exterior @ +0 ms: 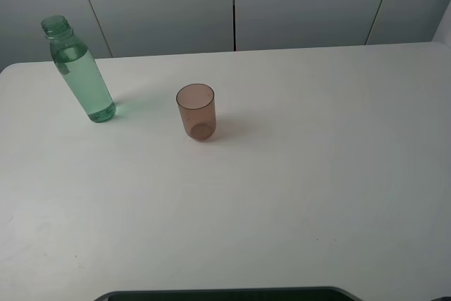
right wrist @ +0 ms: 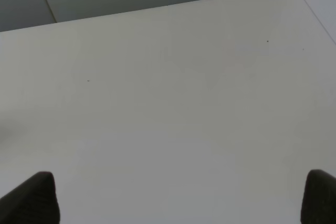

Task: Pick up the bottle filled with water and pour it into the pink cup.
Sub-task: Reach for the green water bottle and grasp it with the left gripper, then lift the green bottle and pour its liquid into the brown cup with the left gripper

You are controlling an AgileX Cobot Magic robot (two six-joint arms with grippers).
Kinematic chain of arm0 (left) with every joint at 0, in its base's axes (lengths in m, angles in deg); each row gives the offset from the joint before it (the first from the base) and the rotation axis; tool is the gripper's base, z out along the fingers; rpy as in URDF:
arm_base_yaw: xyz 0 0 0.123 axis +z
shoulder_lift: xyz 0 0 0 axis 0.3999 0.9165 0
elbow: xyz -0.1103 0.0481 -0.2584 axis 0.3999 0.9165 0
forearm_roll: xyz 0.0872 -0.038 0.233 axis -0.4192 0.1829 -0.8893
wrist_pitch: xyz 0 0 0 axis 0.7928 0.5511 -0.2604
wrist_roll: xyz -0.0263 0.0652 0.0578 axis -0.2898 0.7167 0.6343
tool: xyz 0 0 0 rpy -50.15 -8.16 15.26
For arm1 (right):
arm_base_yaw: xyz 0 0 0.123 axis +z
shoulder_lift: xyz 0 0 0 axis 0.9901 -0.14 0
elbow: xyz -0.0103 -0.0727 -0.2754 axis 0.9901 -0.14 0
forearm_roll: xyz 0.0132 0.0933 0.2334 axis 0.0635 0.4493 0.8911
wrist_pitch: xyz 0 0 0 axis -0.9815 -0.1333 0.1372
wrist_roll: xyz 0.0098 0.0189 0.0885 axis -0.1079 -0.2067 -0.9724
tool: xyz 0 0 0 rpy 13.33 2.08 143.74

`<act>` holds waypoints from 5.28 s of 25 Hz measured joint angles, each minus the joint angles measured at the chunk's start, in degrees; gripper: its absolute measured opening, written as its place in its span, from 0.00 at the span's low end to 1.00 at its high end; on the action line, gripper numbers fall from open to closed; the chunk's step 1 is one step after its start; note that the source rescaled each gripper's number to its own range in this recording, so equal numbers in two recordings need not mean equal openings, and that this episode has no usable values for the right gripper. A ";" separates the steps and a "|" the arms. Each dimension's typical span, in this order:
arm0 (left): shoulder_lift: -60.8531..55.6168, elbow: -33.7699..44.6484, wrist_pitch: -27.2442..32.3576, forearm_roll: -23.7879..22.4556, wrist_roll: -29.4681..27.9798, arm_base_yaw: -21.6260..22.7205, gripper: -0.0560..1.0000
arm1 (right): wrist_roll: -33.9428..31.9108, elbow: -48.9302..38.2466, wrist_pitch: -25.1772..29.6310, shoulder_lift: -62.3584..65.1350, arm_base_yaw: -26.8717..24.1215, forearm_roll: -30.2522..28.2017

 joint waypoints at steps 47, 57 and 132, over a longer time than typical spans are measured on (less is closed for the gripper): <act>67.34 28.24 -119.66 -3.66 -4.89 0.00 0.94 | 0.00 0.00 0.00 0.00 0.00 0.00; 88.81 20.65 -128.05 -7.37 -1.85 0.00 0.94 | 0.00 0.00 0.00 0.00 0.00 0.00; 120.68 -13.24 -124.22 -30.57 -3.63 -0.83 0.06 | 0.00 0.00 0.00 0.00 0.00 0.00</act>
